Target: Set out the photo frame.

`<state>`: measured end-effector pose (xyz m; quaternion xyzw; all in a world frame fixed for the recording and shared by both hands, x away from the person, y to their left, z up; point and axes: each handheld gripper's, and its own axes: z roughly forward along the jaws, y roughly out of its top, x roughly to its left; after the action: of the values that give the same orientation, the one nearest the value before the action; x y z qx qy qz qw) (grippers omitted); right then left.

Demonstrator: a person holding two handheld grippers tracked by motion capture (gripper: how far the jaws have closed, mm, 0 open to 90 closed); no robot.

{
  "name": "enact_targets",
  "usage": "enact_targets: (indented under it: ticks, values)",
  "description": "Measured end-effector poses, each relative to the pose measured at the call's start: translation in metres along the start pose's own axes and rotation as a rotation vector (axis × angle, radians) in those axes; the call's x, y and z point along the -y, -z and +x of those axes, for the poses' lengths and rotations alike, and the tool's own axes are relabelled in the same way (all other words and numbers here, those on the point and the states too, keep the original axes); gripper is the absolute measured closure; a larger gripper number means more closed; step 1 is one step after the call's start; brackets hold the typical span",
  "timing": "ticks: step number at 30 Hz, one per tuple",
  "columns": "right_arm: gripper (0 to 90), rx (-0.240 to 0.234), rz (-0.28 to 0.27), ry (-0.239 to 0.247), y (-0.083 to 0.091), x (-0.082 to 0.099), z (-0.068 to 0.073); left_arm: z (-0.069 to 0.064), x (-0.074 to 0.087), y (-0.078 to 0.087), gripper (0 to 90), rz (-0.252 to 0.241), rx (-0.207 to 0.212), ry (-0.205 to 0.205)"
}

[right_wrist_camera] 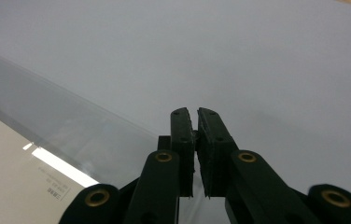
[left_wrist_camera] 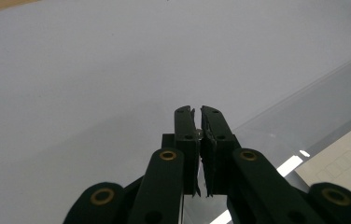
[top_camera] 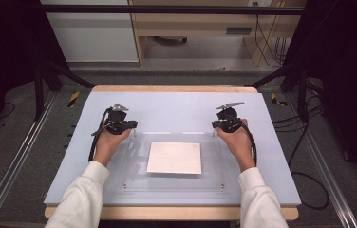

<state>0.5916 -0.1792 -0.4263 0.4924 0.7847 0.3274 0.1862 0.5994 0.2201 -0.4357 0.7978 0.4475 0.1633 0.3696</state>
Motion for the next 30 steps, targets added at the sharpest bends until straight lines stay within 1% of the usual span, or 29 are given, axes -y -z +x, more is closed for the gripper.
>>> enact_targets:
  ticks: [2,3,5,8,12,13,16,17,19,20,21,23,24,26,29,30]
  values:
    - [83.2,0.001,-0.006,0.015,0.000,0.000,0.000,0.000,0.000,0.000,85.1,0.003,-0.001,0.002]
    - [80.6,0.005,-0.010,0.023,0.001,0.001,0.000,-0.001,0.000,0.000,85.1,0.004,-0.001,0.002]
    - [77.2,0.002,-0.039,0.030,0.005,0.002,0.001,-0.001,0.000,0.000,85.1,0.006,-0.003,0.000]
    - [70.1,0.012,-0.079,0.048,0.016,0.006,0.001,-0.001,0.000,-0.001,85.1,0.005,-0.005,0.004]
    - [57.7,0.027,-0.122,0.104,0.038,0.018,0.005,0.000,-0.001,-0.001,85.1,0.009,-0.004,-0.001]
    - [54.7,0.033,-0.134,0.119,0.044,0.022,0.006,0.000,-0.001,-0.001,85.1,0.010,-0.003,0.001]
    - [44.3,0.033,-0.175,0.138,0.062,0.039,0.009,0.001,-0.002,-0.002,85.1,0.013,0.002,0.007]
    - [39.6,0.026,-0.187,0.141,0.067,0.045,0.011,0.002,-0.002,-0.003,85.1,0.011,0.004,0.011]
    - [31.1,0.012,-0.205,0.170,0.075,0.057,0.015,0.002,-0.002,-0.003,85.1,0.012,0.005,0.014]
    - [27.6,0.009,-0.210,0.185,0.079,0.064,0.017,0.002,-0.003,-0.003,85.1,0.015,0.005,0.013]
    - [24.6,0.002,-0.207,0.187,0.083,0.071,0.019,0.002,-0.003,-0.003,85.1,0.017,0.005,0.012]
    - [19.8,0.001,-0.224,0.207,0.091,0.087,0.024,0.002,-0.003,-0.003,85.1,0.024,0.004,0.006]
    - [17.1,0.013,-0.234,0.218,0.095,0.096,0.026,0.002,-0.004,-0.003,85.1,0.025,0.004,0.006]
    - [15.5,0.016,-0.247,0.221,0.102,0.108,0.028,0.002,-0.004,-0.003,85.1,0.028,0.003,0.006]
    - [11.4,0.002,-0.256,0.223,0.112,0.125,0.032,0.003,-0.005,-0.004,85.0,0.029,0.004,0.011]
    - [9.5,-0.003,-0.255,0.236,0.116,0.130,0.033,0.003,-0.005,-0.004,85.1,0.030,0.004,0.012]
